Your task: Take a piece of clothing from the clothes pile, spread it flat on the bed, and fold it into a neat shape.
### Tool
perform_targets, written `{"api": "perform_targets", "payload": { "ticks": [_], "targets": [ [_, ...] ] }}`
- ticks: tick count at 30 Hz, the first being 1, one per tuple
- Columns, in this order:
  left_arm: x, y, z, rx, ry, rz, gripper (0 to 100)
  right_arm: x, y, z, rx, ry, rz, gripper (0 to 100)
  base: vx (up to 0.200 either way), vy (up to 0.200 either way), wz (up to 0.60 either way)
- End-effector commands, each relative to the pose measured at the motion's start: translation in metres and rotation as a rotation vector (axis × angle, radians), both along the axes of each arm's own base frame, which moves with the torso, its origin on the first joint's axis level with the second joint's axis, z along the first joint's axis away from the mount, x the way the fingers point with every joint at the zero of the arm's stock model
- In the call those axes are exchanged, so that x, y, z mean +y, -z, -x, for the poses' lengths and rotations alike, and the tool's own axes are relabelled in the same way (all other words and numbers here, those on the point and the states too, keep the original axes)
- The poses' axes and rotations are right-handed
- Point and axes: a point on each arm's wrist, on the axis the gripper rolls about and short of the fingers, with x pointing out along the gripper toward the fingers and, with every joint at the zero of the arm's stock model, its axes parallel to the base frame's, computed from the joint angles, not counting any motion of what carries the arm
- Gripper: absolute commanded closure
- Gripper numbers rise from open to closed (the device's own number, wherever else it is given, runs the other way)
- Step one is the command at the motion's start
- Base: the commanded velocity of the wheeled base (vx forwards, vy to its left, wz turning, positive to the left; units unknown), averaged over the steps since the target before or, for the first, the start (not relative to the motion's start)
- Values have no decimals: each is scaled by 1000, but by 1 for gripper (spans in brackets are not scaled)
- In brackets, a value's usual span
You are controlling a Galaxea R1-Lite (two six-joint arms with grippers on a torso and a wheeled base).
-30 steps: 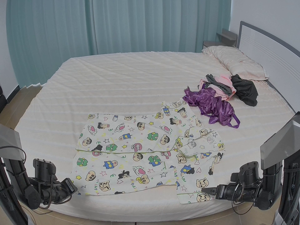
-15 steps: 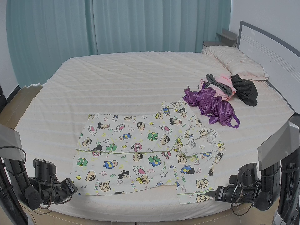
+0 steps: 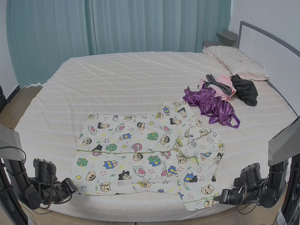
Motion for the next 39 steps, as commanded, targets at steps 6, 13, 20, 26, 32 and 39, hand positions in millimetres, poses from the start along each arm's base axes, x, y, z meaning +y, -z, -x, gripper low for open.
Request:
{"api": "perform_targets", "payload": {
  "ticks": [6, 13, 20, 26, 32, 39],
  "targets": [
    [1, -6, 7, -8, -15, -34, 100, -6, -31, 19, -8, -3, 15, 100, 0, 0, 0],
    [-6, -12, 19, 36, 35, -39, 100, -8, -33, 26, 9, 13, 87, 100, 0, 0, 0],
    [-9, -11, 30, 114, 118, -89, 100, -10, -32, 28, 23, 35, 135, 100, 0, 0, 0],
    [-9, -9, 33, 149, 145, -109, 100, -11, -30, 33, 44, 36, 214, 100, 0, 0, 0],
    [-8, -8, 38, 191, 179, -135, 100, -11, -34, 41, 66, 11, 231, 100, 0, 0, 0],
    [-7, -8, 47, 254, 247, -169, 100, -14, -43, 54, 92, -28, 253, 100, 0, 0, 0]
  ]
}}
